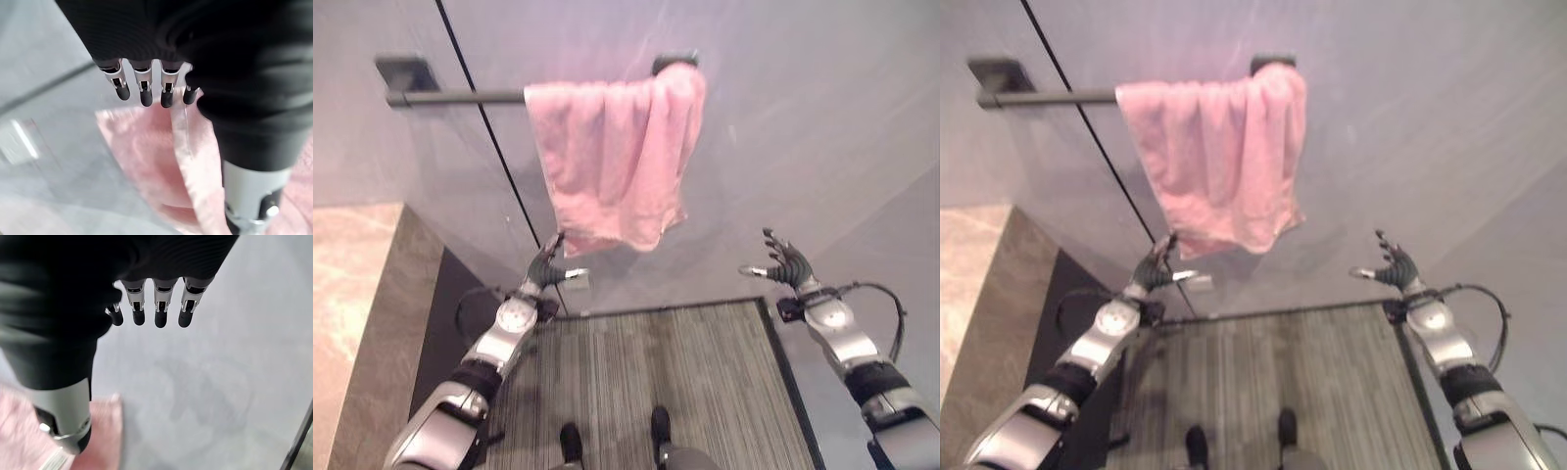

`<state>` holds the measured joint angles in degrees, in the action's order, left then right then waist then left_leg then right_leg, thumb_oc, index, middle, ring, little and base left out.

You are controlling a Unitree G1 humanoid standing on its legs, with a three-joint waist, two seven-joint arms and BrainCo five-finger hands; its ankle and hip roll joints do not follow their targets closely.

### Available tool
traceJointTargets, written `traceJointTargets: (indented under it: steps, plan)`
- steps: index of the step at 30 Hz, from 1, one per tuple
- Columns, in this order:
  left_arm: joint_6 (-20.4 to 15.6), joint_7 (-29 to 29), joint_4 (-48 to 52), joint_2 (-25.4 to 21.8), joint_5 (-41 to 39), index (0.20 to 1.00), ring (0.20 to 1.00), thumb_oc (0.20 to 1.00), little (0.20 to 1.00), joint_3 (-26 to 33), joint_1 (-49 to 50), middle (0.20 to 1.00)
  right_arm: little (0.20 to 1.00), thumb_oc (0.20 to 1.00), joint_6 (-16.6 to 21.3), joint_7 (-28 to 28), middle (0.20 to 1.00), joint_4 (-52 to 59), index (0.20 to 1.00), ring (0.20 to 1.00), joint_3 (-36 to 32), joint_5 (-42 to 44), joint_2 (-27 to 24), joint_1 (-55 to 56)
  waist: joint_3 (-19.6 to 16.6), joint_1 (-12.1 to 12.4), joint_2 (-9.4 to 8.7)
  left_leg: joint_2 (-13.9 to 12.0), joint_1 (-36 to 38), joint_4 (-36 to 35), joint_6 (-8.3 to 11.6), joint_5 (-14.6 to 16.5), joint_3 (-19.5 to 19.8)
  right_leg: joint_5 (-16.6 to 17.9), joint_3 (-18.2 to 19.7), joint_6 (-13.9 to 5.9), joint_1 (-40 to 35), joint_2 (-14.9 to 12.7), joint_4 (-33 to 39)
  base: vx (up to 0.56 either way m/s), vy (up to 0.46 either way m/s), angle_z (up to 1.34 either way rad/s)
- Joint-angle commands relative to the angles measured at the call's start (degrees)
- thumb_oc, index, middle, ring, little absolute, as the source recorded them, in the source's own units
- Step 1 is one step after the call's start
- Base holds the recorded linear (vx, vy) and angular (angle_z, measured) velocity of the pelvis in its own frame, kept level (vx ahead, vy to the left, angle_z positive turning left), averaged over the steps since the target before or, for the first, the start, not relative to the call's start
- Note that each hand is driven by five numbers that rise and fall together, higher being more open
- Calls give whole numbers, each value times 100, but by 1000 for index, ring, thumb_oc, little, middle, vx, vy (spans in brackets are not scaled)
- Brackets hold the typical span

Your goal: Put brush and paste in cup on sink, flatten towel.

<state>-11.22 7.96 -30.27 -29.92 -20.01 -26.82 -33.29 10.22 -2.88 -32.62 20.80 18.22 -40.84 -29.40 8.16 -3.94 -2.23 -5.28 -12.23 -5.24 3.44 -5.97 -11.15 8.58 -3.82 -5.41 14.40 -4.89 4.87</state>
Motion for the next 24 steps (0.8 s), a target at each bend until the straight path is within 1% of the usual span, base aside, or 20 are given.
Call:
traceJointTargets:
  steps: [1,5,6,10,11,12,13,16,20,24]
  plan:
    - [-352,52,-136,-411,-254,1000,1000,1000,1000,46,-239,1000,1000,1000,124,158,1000,62,1000,1000,71,494,-407,-127,49,88,-62,56,186,24,116,40,186,526,176,-566,92,-320,13,-42,-12,15]
    - [-437,14,-96,-913,-423,1000,1000,1000,1000,-219,-898,1000,1000,1000,139,219,1000,-160,1000,1000,373,901,-623,-836,157,171,-40,28,-86,24,168,-43,243,576,143,-591,324,-343,13,-14,-13,10]
    - [-448,16,-125,-970,-454,1000,1000,1000,1000,-262,-1013,1000,1000,1000,146,203,1000,-245,1000,1000,420,940,-631,-941,171,176,-31,27,-120,24,180,-53,247,580,132,-589,354,-344,13,0,0,0]
    - [-533,15,75,-1454,-611,1000,1000,1000,1000,-428,-1456,1000,1000,1000,141,185,1000,-528,1000,1000,604,1194,-717,-1437,232,267,-7,-16,-234,24,224,-113,279,606,105,-593,455,-348,13,9,-17,5]
    - [-554,-10,179,-1550,-702,1000,1000,1000,1000,-420,-1446,1000,1000,1000,132,186,1000,-539,1000,1000,612,1200,-759,-1471,237,288,-1,-15,-245,24,231,-122,299,603,97,-591,466,-349,13,34,-40,2]
    - [-594,-93,436,-1792,-941,1000,1000,1000,1000,-365,-1379,1000,1000,1000,136,219,1000,-534,1000,1000,656,1315,-828,-1550,251,331,14,-29,-259,24,247,-127,319,593,83,-589,477,-347,13,0,0,0]
    - [-591,-94,441,-1796,-943,1000,1000,1000,1000,-360,-1373,1000,1000,1000,136,220,1000,-535,1000,1000,660,1317,-826,-1554,252,328,14,-30,-258,24,248,-127,319,593,83,-589,476,-347,13,34,-26,3]
    - [-650,-220,870,-2161,-1169,1000,1000,1000,1000,-329,-1186,1000,1000,1000,142,271,1000,-528,1000,1000,701,1433,-891,-1586,287,396,34,-37,-241,24,265,-139,316,570,57,-574,451,-349,13,0,0,0]
    - [-675,-358,1051,-2423,-1387,1000,1000,1000,1000,-419,-1134,1000,1000,1000,147,329,1000,-590,1000,1000,788,1604,-920,-1732,299,442,54,-54,-195,24,273,-139,325,526,34,-550,421,-344,13,11,-4,3]
    - [-687,-409,1270,-2461,-1672,1000,1000,1000,1000,-627,-1257,1000,1000,1000,151,340,1000,-454,1000,1000,927,1784,-900,-1856,315,447,69,-60,-191,24,289,-167,349,496,1,-535,409,-326,13,1,-3,2]
